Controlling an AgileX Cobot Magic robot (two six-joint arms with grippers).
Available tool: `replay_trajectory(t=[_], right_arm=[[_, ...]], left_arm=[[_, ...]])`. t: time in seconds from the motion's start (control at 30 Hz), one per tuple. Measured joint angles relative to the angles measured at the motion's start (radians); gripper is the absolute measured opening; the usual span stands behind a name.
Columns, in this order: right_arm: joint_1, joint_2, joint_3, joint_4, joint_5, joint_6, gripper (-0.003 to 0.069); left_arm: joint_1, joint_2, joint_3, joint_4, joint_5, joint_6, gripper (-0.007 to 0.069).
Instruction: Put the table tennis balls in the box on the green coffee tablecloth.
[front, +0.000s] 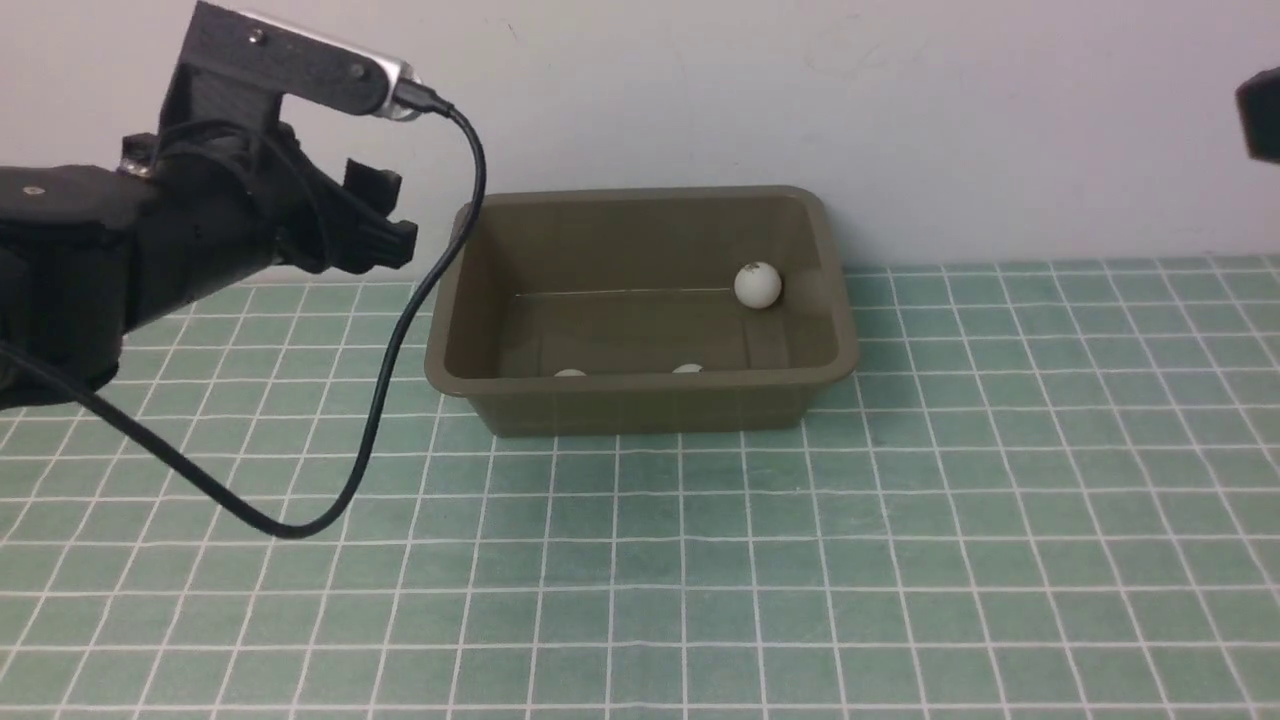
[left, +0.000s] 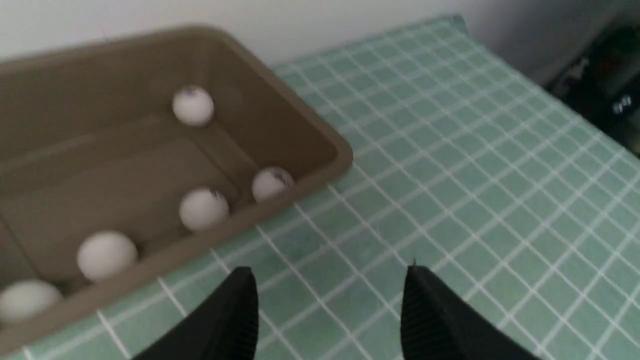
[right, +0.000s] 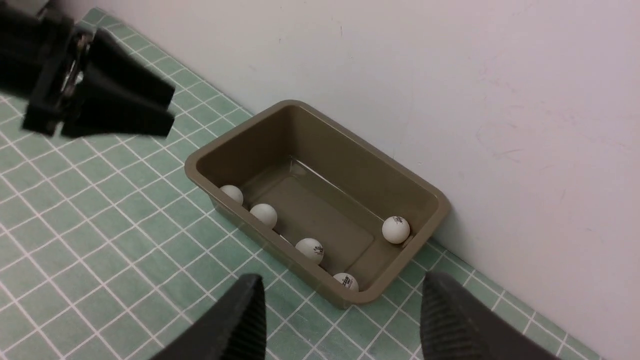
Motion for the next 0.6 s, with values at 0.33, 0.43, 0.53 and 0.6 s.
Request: replay_trajectory(t=[0.33,0.43,0.53,0.6], right_arm=[[0.000,0.000,0.000,0.000,0.000,0.001,0.0388],[0.000,-0.001,0.000,-0.001,0.000,0.001,0.0388],[0.000,-0.003,0.000,-0.012,0.000,0.001,0.0388],[0.000,-0.009,0.000,-0.027,0.000,0.001,0.0388]], left_arm=[[0.000,0.000,0.001,0.901,0.114,-0.812,0.0321],[0.000,-0.001,0.001,1.043,0.135,-0.956,0.0321],[0.000,-0.015,0.001,1.136,0.140,-1.032,0.0321],[0.000,-0.034,0.001,1.187,0.139,-1.062,0.0321]])
